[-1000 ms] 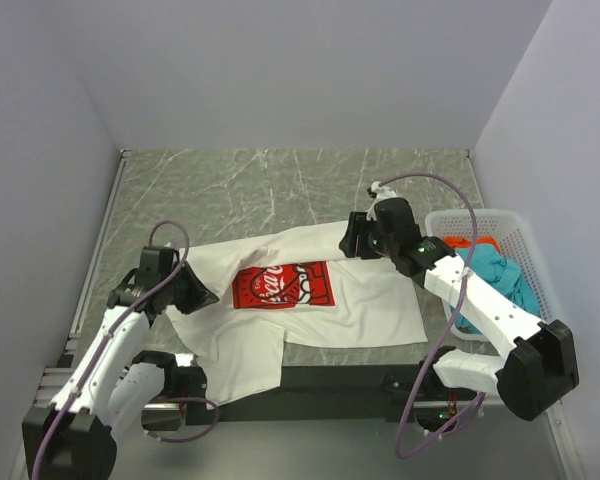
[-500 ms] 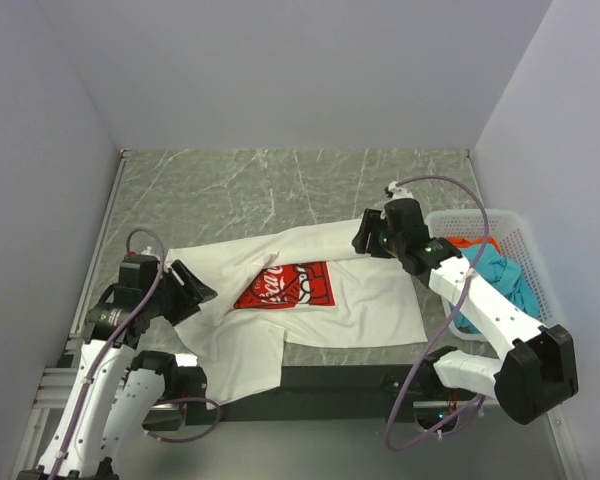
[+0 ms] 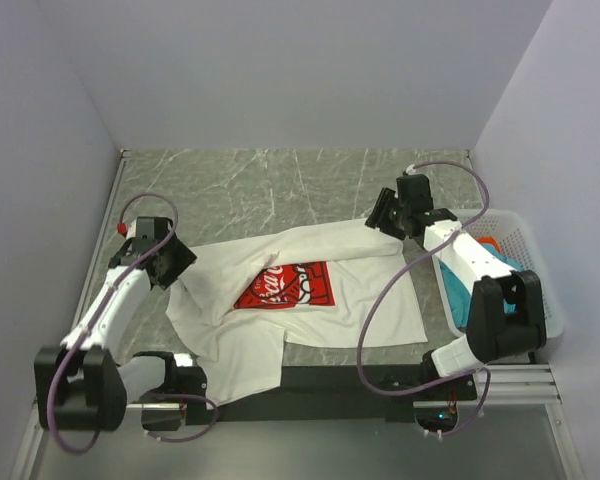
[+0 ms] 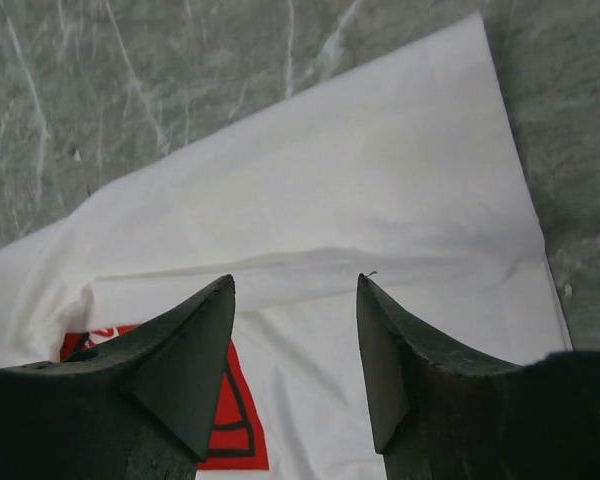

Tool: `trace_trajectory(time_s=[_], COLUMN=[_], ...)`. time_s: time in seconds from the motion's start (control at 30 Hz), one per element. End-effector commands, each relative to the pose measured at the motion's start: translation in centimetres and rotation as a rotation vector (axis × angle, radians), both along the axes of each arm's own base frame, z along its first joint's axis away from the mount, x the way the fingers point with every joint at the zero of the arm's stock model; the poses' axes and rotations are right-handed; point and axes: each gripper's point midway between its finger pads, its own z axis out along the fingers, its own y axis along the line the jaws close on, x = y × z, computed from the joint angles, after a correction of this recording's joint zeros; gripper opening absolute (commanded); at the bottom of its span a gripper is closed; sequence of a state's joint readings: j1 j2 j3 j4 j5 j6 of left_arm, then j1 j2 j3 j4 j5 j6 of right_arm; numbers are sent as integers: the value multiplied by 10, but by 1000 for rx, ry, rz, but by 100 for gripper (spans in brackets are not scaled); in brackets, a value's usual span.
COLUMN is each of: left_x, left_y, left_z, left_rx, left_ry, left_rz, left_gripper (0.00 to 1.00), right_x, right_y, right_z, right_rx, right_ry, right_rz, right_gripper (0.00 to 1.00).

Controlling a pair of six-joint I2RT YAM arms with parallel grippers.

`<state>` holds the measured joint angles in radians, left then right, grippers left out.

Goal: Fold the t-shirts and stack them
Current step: Fold the tshirt

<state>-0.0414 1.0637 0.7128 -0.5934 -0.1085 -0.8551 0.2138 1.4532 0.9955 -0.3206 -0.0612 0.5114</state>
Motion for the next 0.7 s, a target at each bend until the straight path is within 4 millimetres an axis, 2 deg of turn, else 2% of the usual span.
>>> trace_trajectory(time_s=[0.0,0.03,0.17,0.37,0.47,0.6,0.67], left_x=[50,53,67,87,92,92,89], left_y=[24,26,34,41,43,46,55], left_z=[13,9,-11,-23,-28,-36,-41], left_rx=[99,113,167,219,235,255,254], left_ry=[-101,-85,-32,9,28,64,85], left_rz=[23,21,3,-17,-26,-34,-11], left_gripper=[65,64,62,58,57,56,56], right_x=[34,39,53,68,74,79,80], right_y=[-1,0,-3,-22,-33,-37,-38], right_z=[18,19,2,-18,-24,-29,-30], right_rx=[55,58,57,42,20,4,5], right_ry=[-63,-65,-42,-2,7,21,23], right_rz=[-38,-43,-64,-124,-150,-149,-151], right_gripper=[59,58,57,55,55,55,55])
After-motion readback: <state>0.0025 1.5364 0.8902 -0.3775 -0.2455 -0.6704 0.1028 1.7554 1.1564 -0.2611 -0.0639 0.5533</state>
